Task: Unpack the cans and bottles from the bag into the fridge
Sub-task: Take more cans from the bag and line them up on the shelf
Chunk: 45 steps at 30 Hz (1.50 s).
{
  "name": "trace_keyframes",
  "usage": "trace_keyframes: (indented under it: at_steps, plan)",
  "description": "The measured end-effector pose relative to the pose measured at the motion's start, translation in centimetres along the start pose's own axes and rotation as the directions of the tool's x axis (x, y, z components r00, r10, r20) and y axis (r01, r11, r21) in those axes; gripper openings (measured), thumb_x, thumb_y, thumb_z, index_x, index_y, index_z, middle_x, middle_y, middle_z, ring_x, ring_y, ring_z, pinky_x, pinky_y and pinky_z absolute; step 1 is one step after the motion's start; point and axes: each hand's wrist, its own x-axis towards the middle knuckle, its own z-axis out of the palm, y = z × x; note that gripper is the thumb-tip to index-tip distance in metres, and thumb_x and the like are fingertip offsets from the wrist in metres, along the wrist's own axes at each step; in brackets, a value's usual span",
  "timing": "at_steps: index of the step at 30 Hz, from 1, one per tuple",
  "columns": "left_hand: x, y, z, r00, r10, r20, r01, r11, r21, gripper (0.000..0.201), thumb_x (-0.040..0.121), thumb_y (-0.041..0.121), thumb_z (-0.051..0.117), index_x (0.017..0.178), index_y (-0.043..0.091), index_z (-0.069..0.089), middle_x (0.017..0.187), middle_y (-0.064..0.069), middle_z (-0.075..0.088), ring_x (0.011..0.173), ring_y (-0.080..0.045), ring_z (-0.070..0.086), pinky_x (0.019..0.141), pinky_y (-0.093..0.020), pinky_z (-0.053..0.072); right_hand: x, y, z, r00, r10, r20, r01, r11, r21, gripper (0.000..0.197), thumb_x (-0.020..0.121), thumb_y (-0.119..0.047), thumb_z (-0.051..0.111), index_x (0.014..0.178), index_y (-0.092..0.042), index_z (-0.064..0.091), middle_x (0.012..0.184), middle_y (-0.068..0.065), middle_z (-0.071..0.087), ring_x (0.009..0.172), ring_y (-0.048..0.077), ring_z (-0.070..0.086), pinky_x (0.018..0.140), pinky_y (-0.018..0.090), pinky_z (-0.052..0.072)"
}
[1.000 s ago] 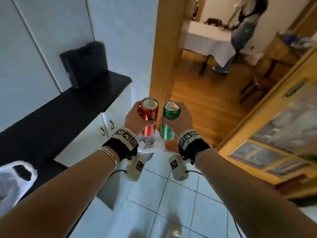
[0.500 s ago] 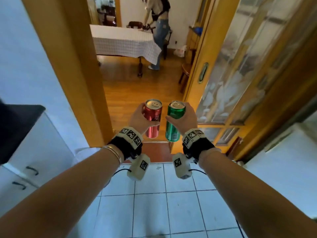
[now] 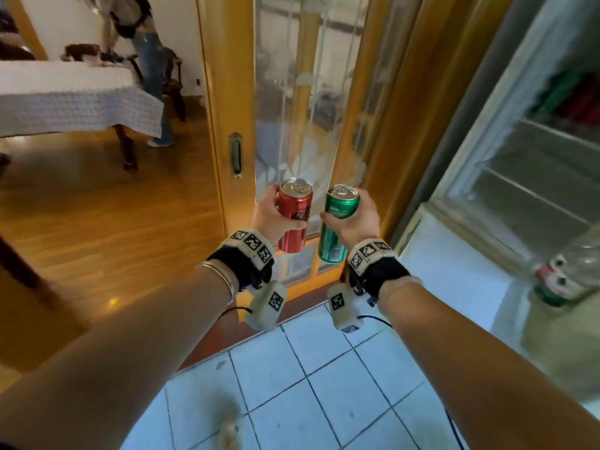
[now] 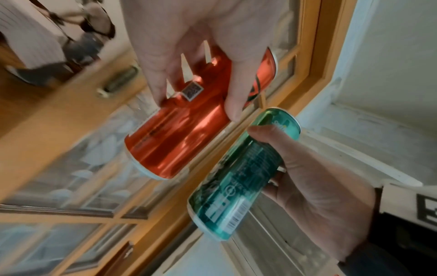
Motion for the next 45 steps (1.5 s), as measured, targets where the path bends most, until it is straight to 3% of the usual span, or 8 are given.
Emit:
trace_keyframes:
  at_steps: [8,14,17,23,29,33,39,45]
  plan:
    - [13.5,2.4,10.6,0.962,0.08,0.26,-0.059,0.995,-0.085,0.09,0.052,0.004,0.086,0.13,0.011,0.044,0.124,-0.009,0.06,0.114,-0.025,0.057,0.103,-0.047,0.043,10.5,4.8,-4.2,0.963,0.134,-0.233,-0.155,0.985,-0.074,0.066,0.059,-0.037,0.081,0.114,-0.021,0.049,0.11,0.003,0.061,0.099,0.02,0.061,0.09,0.038,0.052]
    - [23.0,7.8,18.6,0.876,0.171,0.452,-0.152,0.985,-0.079,0.085,0.061,0.007,0.084,0.134,0.01,0.04,0.13,-0.006,0.056,0.12,-0.023,0.053,0.104,-0.037,0.04,19.4,7.2,-9.4,0.888,0.242,-0.391,-0.272,0.962,-0.022,0.064,0.064,-0.03,0.083,0.117,-0.018,0.048,0.113,0.004,0.06,0.1,0.018,0.06,0.091,0.033,0.05]
    - [26.2,10.7,22.5,0.83,0.215,0.514,-0.195,0.976,-0.093,0.085,0.063,0.008,0.083,0.136,0.014,0.038,0.134,-0.006,0.053,0.125,-0.023,0.049,0.107,-0.04,0.037,22.7,8.1,-11.9,0.845,0.272,-0.46,-0.303,0.953,0.005,0.052,0.066,-0.028,0.082,0.105,-0.022,0.048,0.103,-0.001,0.062,0.093,0.016,0.06,0.087,0.032,0.05]
    - [31.2,15.2,31.6,0.756,0.282,0.59,-0.229,0.959,-0.165,0.083,0.058,0.004,0.085,0.13,0.012,0.045,0.13,-0.008,0.057,0.121,-0.025,0.054,0.106,-0.043,0.04,28.7,11.6,-17.5,0.783,0.288,-0.551,-0.347,0.938,-0.003,0.052,0.07,-0.027,0.082,0.111,-0.011,0.054,0.11,0.007,0.065,0.1,0.022,0.062,0.088,0.032,0.049]
    - [34.9,19.5,41.8,0.704,0.331,0.628,-0.28,0.942,-0.183,0.083,0.062,0.003,0.082,0.134,0.011,0.041,0.132,-0.007,0.055,0.123,-0.023,0.051,0.106,-0.038,0.039,35.3,17.1,-24.0,0.73,0.264,-0.63,-0.32,0.947,0.025,0.057,0.063,-0.03,0.084,0.106,-0.023,0.048,0.113,0.004,0.062,0.103,0.021,0.06,0.095,0.042,0.049]
    - [36.8,22.8,48.2,0.7,0.366,0.613,-0.293,0.93,-0.222,0.08,0.061,0.002,0.082,0.131,0.008,0.044,0.127,-0.01,0.058,0.119,-0.025,0.054,0.102,-0.036,0.044,39.2,19.8,-29.8,0.713,0.214,-0.668,-0.32,0.947,-0.038,0.059,0.066,-0.027,0.083,0.116,-0.016,0.053,0.112,0.001,0.062,0.092,0.01,0.054,0.083,0.024,0.044]
    - [39.3,27.3,55.7,0.672,0.392,0.629,-0.286,0.92,-0.268,0.081,0.062,0.001,0.082,0.132,0.008,0.042,0.129,-0.012,0.057,0.119,-0.024,0.055,0.103,-0.039,0.044,43.7,22.3,-36.2,0.685,0.179,-0.707,-0.307,0.95,-0.057,0.047,0.068,-0.024,0.082,0.107,-0.012,0.059,0.094,-0.005,0.063,0.085,0.011,0.06,0.079,0.027,0.049]
    - [42.8,30.8,62.1,0.617,0.412,0.671,-0.247,0.91,-0.332,0.082,0.06,-0.004,0.081,0.131,0.01,0.043,0.129,-0.01,0.057,0.119,-0.026,0.054,0.103,-0.045,0.043,48.3,24.9,-41.0,0.585,0.164,-0.794,-0.345,0.936,-0.062,0.05,0.066,-0.027,0.083,0.106,-0.016,0.055,0.099,-0.003,0.061,0.087,0.012,0.058,0.076,0.025,0.046]
